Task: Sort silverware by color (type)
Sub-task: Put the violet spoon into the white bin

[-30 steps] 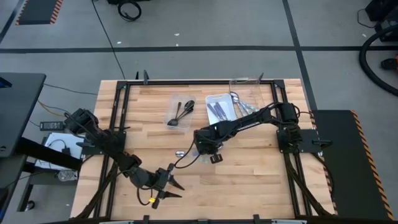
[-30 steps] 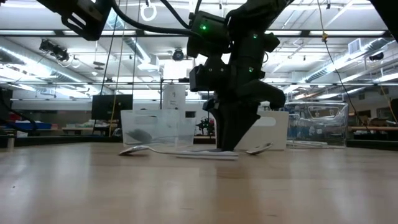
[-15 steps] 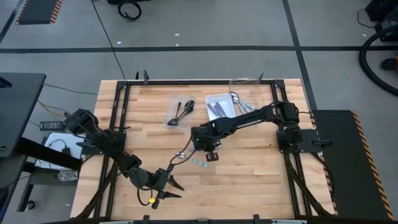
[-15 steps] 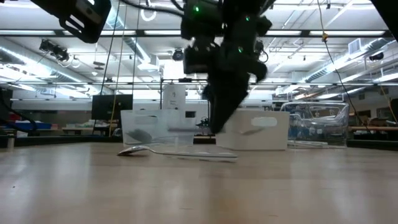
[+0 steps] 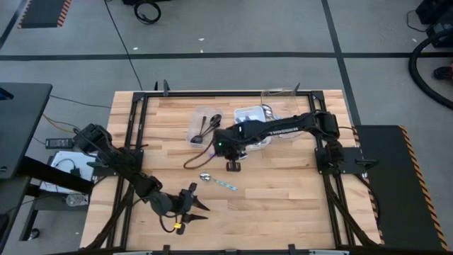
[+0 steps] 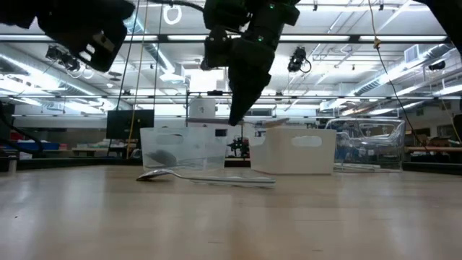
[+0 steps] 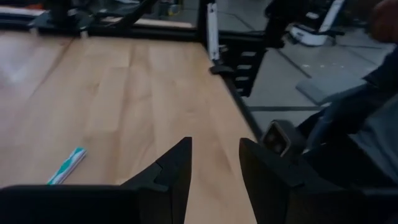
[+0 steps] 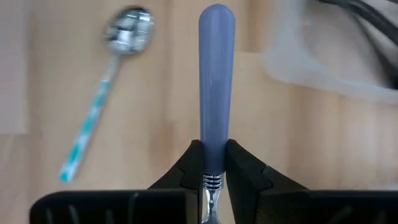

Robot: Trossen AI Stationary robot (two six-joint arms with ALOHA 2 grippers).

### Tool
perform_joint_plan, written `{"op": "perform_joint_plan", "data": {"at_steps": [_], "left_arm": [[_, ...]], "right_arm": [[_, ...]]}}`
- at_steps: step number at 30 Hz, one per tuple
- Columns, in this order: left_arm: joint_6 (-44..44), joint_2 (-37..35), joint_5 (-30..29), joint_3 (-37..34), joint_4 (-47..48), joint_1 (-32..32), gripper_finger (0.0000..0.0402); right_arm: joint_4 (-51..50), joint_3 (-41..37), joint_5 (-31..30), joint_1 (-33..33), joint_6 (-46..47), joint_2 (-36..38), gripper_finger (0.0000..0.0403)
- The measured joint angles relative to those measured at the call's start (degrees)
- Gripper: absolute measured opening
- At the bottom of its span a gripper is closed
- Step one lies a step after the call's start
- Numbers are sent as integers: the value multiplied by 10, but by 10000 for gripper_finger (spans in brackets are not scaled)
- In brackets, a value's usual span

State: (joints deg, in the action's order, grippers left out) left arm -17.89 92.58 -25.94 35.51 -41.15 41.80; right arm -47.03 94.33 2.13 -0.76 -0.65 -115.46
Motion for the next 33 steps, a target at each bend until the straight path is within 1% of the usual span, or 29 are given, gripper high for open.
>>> {"op": "perform_joint_plan", "data": {"at_steps": [2, 8, 12, 16, 20, 27, 33], "left_arm": [[-13, 0, -19, 0, 18, 0, 141], [-46, 0, -94, 0, 72, 0, 141], [-55, 0, -129, 0, 100, -2, 141], [-73, 0, -142, 0, 133, -13, 141], [-106, 0, -147, 0, 178, -25, 141], [-130, 0, -169, 0, 212, -43, 141], [-117, 0, -169, 0, 218, -57, 141]], "right_arm": [[-18, 11, -10, -12, 8, 0, 51], [-32, 33, -10, -57, 26, 3, 51], [-36, 41, 13, -83, 37, 7, 52], [-32, 42, 41, -105, 39, 26, 52], [-31, 42, 43, -122, 41, 65, 52], [-50, 42, 30, -148, 64, 124, 52], [-102, 42, -5, -168, 69, 135, 52]]}}
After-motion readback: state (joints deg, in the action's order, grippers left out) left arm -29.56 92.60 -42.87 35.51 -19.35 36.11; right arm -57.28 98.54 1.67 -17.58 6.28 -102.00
